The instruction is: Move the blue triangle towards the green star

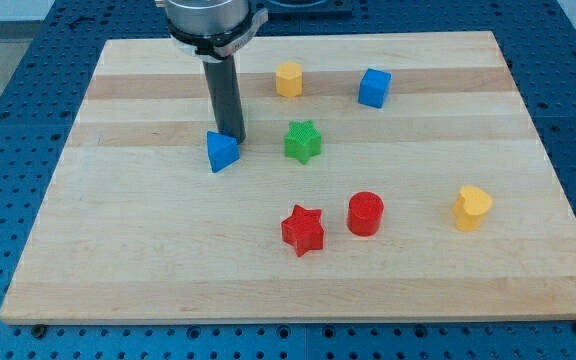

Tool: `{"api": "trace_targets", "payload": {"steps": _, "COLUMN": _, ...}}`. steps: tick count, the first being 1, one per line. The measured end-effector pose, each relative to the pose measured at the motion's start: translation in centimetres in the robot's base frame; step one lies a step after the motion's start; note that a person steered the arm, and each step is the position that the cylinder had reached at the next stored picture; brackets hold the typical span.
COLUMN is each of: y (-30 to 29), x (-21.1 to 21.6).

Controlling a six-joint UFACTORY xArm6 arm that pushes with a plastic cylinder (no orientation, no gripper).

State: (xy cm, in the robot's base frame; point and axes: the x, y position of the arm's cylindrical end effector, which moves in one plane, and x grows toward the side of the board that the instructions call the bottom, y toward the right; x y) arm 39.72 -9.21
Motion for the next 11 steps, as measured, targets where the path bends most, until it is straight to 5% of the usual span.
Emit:
{"api": "trace_targets", "payload": {"steps": 3, "y": -8.3, "x": 3.5}}
{"api": "trace_targets", "payload": {"steps": 9, "y": -1.0, "x": 2.7}}
{"api": "trace_targets", "payload": {"steps": 11, "y": -3.8, "x": 14.3}}
